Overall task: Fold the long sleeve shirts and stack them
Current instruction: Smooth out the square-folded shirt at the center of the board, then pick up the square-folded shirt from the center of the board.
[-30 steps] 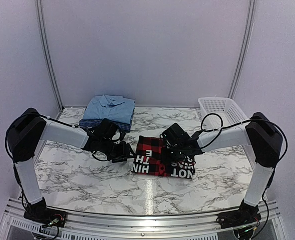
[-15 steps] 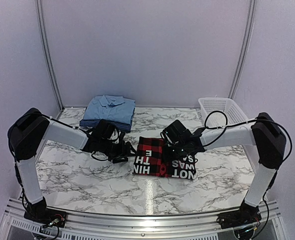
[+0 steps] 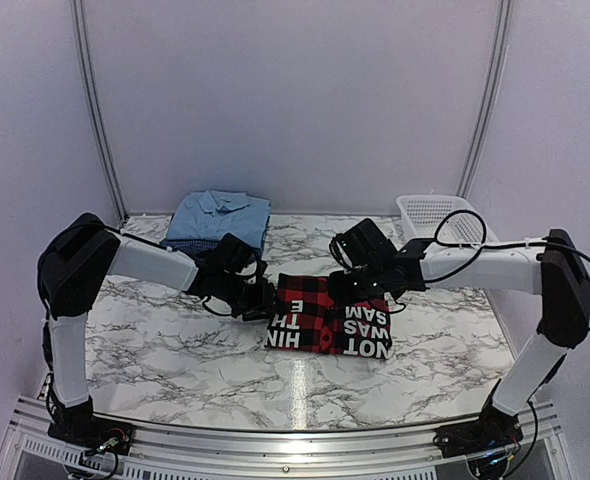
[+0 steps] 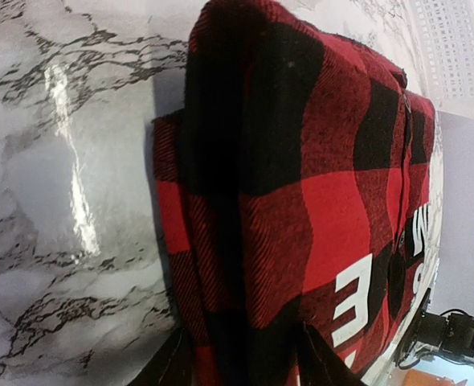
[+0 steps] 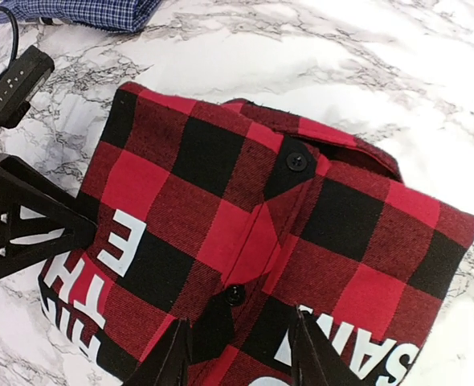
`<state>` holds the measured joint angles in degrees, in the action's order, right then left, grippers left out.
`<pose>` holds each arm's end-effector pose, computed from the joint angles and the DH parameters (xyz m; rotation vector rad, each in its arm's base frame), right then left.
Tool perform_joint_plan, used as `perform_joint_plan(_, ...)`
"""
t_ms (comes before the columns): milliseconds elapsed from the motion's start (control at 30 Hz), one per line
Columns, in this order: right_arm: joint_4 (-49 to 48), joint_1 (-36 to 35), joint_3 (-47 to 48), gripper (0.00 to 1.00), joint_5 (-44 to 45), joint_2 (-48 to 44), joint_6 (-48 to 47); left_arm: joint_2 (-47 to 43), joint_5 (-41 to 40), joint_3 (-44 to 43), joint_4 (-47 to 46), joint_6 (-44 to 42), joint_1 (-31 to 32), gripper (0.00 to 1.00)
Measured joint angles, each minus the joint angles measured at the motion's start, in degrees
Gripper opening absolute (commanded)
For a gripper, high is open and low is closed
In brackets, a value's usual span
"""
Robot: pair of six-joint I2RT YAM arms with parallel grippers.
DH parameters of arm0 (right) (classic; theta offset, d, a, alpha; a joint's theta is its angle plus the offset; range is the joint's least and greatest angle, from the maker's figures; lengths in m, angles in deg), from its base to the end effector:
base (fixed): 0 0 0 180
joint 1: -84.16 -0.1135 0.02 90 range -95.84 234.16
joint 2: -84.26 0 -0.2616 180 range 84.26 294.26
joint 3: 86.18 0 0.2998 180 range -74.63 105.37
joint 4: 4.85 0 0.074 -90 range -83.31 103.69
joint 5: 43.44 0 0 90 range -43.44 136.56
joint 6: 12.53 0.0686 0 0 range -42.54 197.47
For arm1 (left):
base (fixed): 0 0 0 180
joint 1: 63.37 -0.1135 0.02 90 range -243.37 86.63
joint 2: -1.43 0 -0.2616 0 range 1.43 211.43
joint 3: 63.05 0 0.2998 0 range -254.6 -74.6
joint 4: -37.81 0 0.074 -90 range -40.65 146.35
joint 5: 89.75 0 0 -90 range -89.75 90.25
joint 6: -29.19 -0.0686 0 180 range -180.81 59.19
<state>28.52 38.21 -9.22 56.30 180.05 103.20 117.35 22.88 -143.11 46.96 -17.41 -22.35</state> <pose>0.2982 0.2916 0.1651 -0.3658 2.4656 0.3274 0.3406 -0.3313 0.0760 0.1610 2.5979 -1.1061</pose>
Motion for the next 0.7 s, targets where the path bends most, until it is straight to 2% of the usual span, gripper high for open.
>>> perform_joint_plan(267, 0.26, 2.73, -4.74, 0.39, 1.99, -2.19, -0.31, 3.74, -2.36, -6.54, 4.59, -0.24, 1.79, 0.32)
perform_joint_plan(633, -1.53, 8.09, -17.53, 0.39, 2.91, -4.57, -0.15, 5.55, -6.49, -9.25, 6.51, 1.6, 4.13, 0.01)
perform_joint_plan(700, -2.21, 8.24, -18.47, 0.39, 2.91, -4.55, 0.0, 5.55, -7.32, -9.29, 6.6, 2.08, 4.42, 0.0)
